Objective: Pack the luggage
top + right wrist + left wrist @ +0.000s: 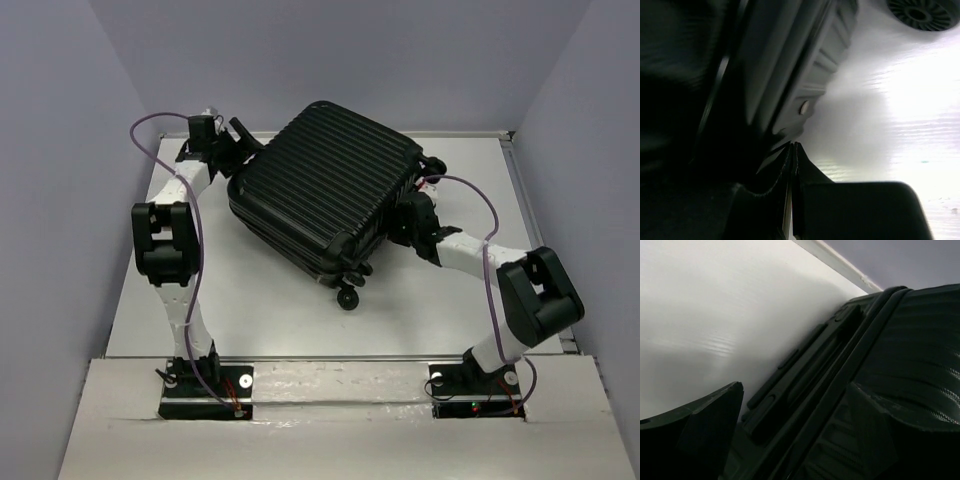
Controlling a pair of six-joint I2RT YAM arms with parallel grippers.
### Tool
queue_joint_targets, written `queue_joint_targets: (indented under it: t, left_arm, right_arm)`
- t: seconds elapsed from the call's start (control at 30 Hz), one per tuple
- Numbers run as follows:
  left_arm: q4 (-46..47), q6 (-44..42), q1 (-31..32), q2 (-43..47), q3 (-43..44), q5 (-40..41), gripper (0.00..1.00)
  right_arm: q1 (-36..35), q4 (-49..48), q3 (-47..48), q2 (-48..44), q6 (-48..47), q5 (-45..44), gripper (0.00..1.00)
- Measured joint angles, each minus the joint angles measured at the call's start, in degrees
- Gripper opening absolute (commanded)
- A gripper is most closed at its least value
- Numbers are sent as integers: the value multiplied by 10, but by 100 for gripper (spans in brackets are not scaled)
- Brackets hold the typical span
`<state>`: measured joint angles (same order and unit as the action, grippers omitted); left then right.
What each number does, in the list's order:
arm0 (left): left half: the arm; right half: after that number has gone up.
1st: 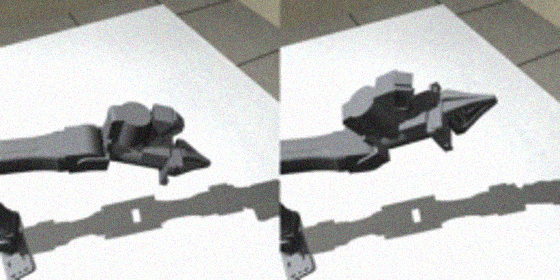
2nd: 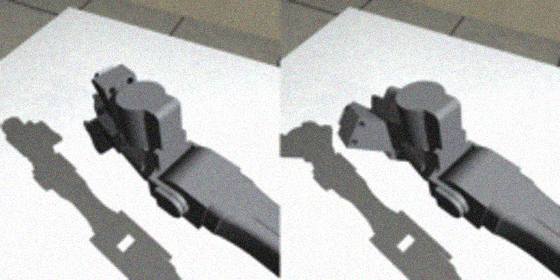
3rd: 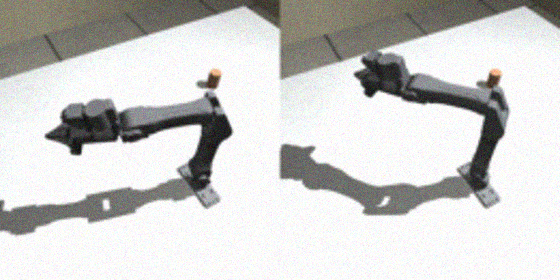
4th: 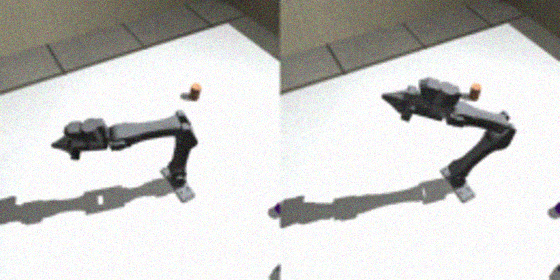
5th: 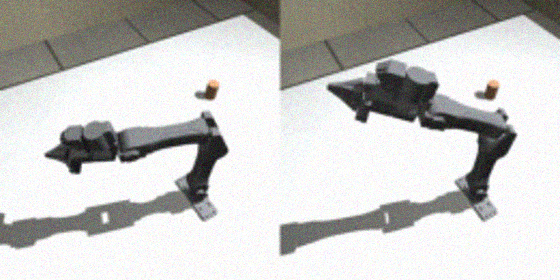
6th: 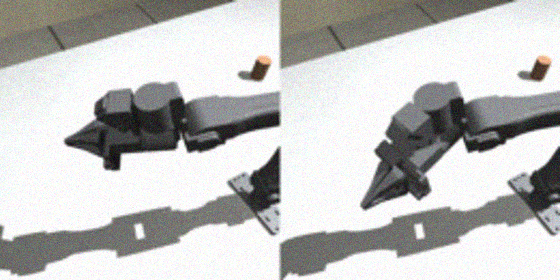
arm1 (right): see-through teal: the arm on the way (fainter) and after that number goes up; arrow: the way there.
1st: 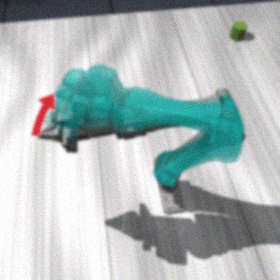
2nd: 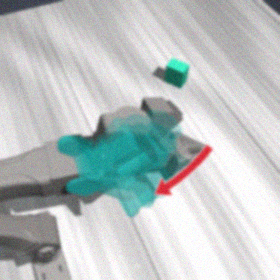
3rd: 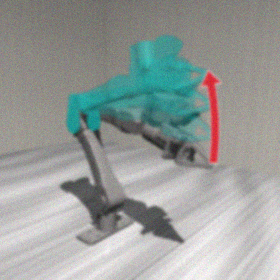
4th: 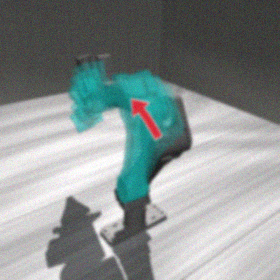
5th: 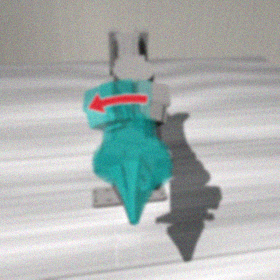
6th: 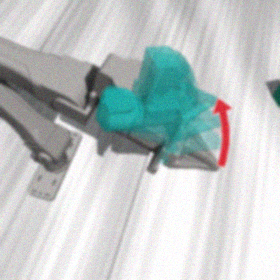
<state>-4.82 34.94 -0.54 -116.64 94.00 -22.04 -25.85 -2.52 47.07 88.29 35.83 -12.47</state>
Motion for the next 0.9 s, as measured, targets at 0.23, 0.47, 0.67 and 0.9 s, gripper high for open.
queue_joint_targets:
  t: [0.23,0.47,0.67,0.9]
  left_arm:
    - [105,44,18,27,-87,33,96]
    - [193,99,17,202,-300,117,96]
    - [264,141,18,355,-456,161,96]
    - [194,105,58,458,-486,142,96]
  right_arm:
    - [22,19,62,74,-34,12,9]
    - [56,50,178,157,-105,66,22]
    - [68,127,320,240,-156,111,40]
    - [82,141,377,252,-182,139,67]
